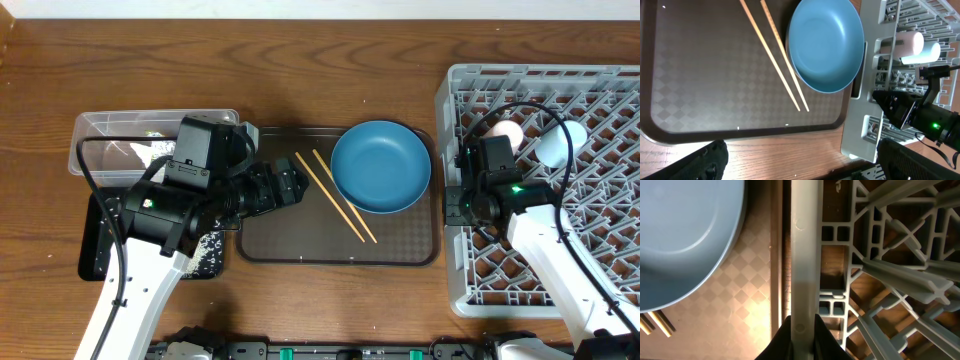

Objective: Sort waste into correct bins and load items into the dishwasher rack
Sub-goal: 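Move the right gripper left toward the blue bowl on the brown tray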

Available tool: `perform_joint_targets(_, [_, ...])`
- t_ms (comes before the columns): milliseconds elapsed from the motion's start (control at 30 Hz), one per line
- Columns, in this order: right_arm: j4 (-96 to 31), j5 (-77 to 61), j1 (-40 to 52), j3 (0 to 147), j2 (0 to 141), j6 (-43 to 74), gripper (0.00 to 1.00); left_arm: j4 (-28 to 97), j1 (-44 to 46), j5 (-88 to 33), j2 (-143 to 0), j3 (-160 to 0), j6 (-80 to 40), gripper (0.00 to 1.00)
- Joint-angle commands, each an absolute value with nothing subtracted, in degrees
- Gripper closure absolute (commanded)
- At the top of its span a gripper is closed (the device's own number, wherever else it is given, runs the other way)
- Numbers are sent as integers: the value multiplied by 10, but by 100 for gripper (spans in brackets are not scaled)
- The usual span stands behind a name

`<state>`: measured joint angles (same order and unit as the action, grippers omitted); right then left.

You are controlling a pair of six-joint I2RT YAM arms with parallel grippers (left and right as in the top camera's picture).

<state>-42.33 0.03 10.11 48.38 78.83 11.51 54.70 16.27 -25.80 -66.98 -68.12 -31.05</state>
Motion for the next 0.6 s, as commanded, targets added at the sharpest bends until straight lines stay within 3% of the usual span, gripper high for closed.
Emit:
perform_joint_targets(0, [-422, 77, 99, 486, 791, 102, 90, 548, 160, -263, -670, -688, -303, 2])
perform_joint_targets(333, [-422, 117, 97, 487, 791, 102, 87, 548, 160, -263, -670, -688, -303, 2])
perform_joint_targets(567, [-422, 102, 97, 501, 791, 102, 57, 548, 160, -263, -670, -688, -303, 2])
